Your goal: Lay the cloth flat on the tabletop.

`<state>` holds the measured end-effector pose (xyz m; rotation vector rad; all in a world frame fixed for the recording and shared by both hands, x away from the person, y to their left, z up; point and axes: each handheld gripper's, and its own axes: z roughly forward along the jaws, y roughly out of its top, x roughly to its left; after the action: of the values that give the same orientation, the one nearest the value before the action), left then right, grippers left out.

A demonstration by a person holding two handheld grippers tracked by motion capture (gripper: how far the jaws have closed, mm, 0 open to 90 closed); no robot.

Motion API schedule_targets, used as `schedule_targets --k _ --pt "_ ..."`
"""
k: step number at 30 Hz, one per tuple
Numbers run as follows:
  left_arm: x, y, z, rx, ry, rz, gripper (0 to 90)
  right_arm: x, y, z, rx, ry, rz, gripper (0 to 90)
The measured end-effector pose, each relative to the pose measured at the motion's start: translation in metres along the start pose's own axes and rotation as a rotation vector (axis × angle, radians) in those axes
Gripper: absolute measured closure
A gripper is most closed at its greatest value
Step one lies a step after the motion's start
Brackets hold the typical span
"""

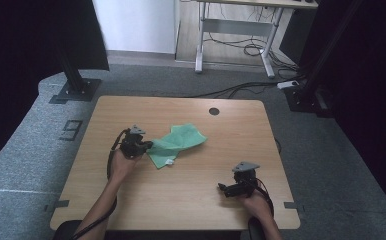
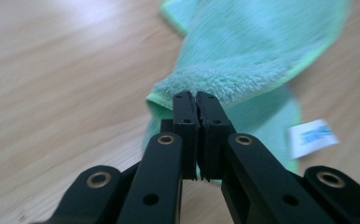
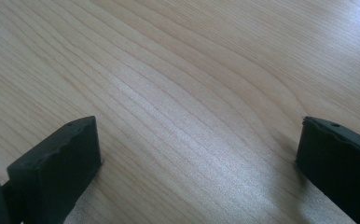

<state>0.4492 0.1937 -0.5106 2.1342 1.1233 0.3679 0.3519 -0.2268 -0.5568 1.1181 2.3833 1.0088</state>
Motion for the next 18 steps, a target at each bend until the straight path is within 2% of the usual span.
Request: schedule_targets --k 3,6,8,9,11,12,18 --pt "0.008 -0.005 0.007 0.039 0.016 -0.012 86.4 0.0 0.0 0.0 -0.001 -0.001 0.0 0.0" --pt "0.009 -0.006 0.014 0.077 0.011 0.0 83.7 0.0 0.0 0.0 -0.002 0.0 0.0 0.0" --pt "0.007 -0.004 0.016 0.084 0.008 0.014 76.0 0.0 0.0 0.0 -0.002 0.0 0.0 0.0" --pt "0.004 -0.002 0.016 0.086 0.019 0.033 68.6 0.0 0.0 0.0 -0.002 0.0 0.0 0.0" --pt "0.0 0.001 0.013 0.089 0.037 0.071 58.7 0.0 0.0 0.0 -0.002 0.0 0.0 0.0" --pt "0.0 0.001 0.013 0.089 0.037 0.071 54.3 0.0 0.0 0.0 -0.002 0.0 0.0 0.0" --pt "-0.011 0.017 -0.005 0.031 0.005 0.091 43.4 0.0 0.0 0.0 -0.001 0.0 0.0 0.0"
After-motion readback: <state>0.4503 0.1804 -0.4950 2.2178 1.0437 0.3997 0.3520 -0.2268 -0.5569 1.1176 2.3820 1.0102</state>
